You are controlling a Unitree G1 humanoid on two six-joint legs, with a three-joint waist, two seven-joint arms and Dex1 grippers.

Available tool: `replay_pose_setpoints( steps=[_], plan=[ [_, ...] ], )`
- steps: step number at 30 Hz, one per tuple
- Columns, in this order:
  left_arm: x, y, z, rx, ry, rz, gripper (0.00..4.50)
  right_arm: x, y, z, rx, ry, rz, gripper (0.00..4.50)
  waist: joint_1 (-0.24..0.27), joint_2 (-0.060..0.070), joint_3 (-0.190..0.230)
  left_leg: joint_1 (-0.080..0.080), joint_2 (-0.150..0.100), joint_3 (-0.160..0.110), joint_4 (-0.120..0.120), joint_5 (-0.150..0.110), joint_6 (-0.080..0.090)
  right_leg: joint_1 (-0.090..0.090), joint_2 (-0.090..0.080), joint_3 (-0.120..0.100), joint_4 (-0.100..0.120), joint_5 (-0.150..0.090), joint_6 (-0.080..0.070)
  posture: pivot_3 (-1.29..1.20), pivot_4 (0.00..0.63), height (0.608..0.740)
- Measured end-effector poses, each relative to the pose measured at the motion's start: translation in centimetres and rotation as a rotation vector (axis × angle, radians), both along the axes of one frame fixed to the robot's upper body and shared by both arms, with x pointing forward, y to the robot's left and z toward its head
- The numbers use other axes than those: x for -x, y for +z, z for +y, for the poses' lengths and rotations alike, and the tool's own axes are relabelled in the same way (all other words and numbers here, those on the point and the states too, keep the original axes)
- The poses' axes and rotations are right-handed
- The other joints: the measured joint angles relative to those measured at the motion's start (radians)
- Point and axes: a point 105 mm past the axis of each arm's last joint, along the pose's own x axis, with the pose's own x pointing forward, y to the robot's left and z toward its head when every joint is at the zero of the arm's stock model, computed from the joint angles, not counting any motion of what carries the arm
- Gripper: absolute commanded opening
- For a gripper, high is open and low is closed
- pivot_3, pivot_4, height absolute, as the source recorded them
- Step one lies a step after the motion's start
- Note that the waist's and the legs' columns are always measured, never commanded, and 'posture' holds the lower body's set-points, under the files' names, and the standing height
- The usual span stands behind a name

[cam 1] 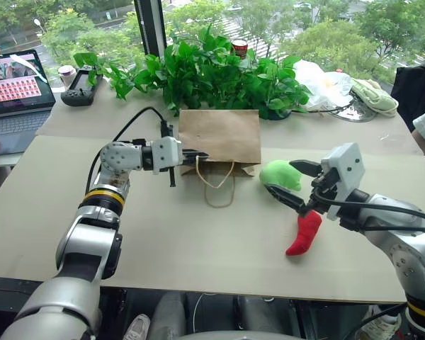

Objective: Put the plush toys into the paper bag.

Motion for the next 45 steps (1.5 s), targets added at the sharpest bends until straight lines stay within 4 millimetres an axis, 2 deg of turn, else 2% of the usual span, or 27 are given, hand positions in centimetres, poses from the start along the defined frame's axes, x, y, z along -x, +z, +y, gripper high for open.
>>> replay_pose_setpoints(
  steps=[5, 12, 15, 17, 18, 21, 23, 26, 31, 35, 39, 45],
  plan=[
    [1.4, 2.9, 1.3, 0.059, -0.002, 0.077, 0.04, 0.3, -1.2, 0.9, -0.021, 0.021, 0.039, 4.50, -0.012, 0.000, 0.000, 0.002, 0.000, -0.001, 0.000, 0.000, 0.000, 0.002, 0.001, 0.000, 0.000, 0.000, 0.000, 0.00, 0.150, 0.713],
    [2.6, 2.1, 1.0, 0.067, -0.004, 0.162, 0.04, 0.3, -1.7, 1.7, -0.026, 0.028, 0.048, 4.50, -0.009, 0.000, 0.000, 0.003, 0.000, -0.002, 0.003, 0.000, 0.000, 0.005, 0.001, 0.000, 0.000, 0.000, 0.000, 0.00, 0.150, 0.713],
    [2.7, 1.8, 0.9, 0.077, 0.005, 0.182, 0.00, 0.3, -1.6, 2.2, -0.054, 0.031, 0.042, 3.71, -0.009, 0.000, 0.000, 0.003, 0.000, -0.002, 0.003, 0.000, 0.000, 0.006, 0.001, 0.000, -0.001, 0.000, 0.000, 0.00, 0.150, 0.713],
    [2.6, 1.8, 0.7, 0.088, 0.010, 0.190, 0.00, 0.4, -1.4, 3.2, -0.079, 0.059, 0.040, 2.96, -0.009, 0.000, 0.000, 0.003, 0.000, -0.002, 0.003, 0.000, 0.000, 0.006, 0.001, 0.000, -0.001, 0.000, 0.000, 0.00, 0.150, 0.713],
    [2.5, 1.8, 0.6, 0.093, 0.013, 0.194, 0.00, 0.7, -1.4, 4.1, -0.099, 0.095, 0.046, 2.74, -0.010, 0.000, 0.000, 0.003, 0.000, -0.003, 0.003, 0.000, 0.000, 0.006, 0.002, 0.000, -0.001, 0.000, 0.000, 0.00, 0.150, 0.713],
    [2.4, 2.0, 0.1, 0.108, 0.005, 0.193, 0.00, 1.6, -1.8, 7.0, -0.133, 0.194, 0.076, 1.63, -0.013, 0.000, 0.000, 0.003, 0.001, -0.003, 0.003, 0.000, 0.000, 0.006, 0.003, 0.000, -0.001, 0.000, 0.000, 0.00, 0.150, 0.713],
    [2.4, 2.1, 0.0, 0.110, 0.001, 0.193, 0.00, 0.9, -2.2, 8.4, -0.140, 0.197, 0.087, 1.00, -0.015, 0.000, 0.000, 0.003, 0.001, -0.003, 0.003, 0.000, 0.000, 0.006, 0.003, 0.000, 0.000, 0.000, 0.000, 0.00, 0.150, 0.713],
    [2.4, 2.1, 0.0, 0.110, 0.000, 0.198, 0.00, -1.4, -2.8, 9.1, -0.134, 0.106, 0.093, 0.01, -0.012, 0.000, 0.000, 0.003, 0.001, -0.003, 0.004, 0.000, 0.000, 0.006, 0.003, 0.000, 0.000, 0.000, 0.000, 0.00, 0.150, 0.713],
    [2.5, 2.1, -0.1, 0.109, 0.000, 0.204, 0.00, -5.1, -5.2, 9.2, -0.085, -0.081, 0.097, 0.01, -0.010, 0.000, 0.000, 0.002, 0.000, -0.003, 0.003, 0.000, 0.000, 0.005, 0.003, 0.000, -0.001, 0.000, 0.000, 0.00, 0.150, 0.713],
    [2.5, 2.2, -0.1, 0.110, 0.001, 0.205, 0.00, -6.9, -6.5, 9.0, -0.067, -0.175, 0.092, 0.01, -0.011, 0.000, 0.000, 0.001, 0.000, -0.004, 0.003, 0.000, 0.000, 0.005, 0.002, 0.000, -0.001, 0.000, 0.000, 0.00, 0.150, 0.713],
    [2.4, 2.4, -0.2, 0.120, 0.011, 0.206, 0.00, -7.3, -7.8, 8.9, -0.028, -0.199, 0.114, 0.01, -0.011, 0.000, 0.000, 0.001, 0.000, -0.004, 0.003, 0.000, 0.000, 0.005, 0.003, 0.000, 0.000, 0.000, 0.000, 0.00, 0.150, 0.713],
    [1.5, 4.2, -0.1, 0.190, 0.059, 0.214, 0.00, -6.9, -9.2, 9.1, 0.023, -0.184, 0.140, 0.01, -0.012, 0.001, 0.000, 0.002, 0.000, -0.004, 0.003, 0.000, 0.000, 0.005, 0.003, 0.000, 0.000, 0.000, 0.000, 0.00, 0.150, 0.713]
  ],
)
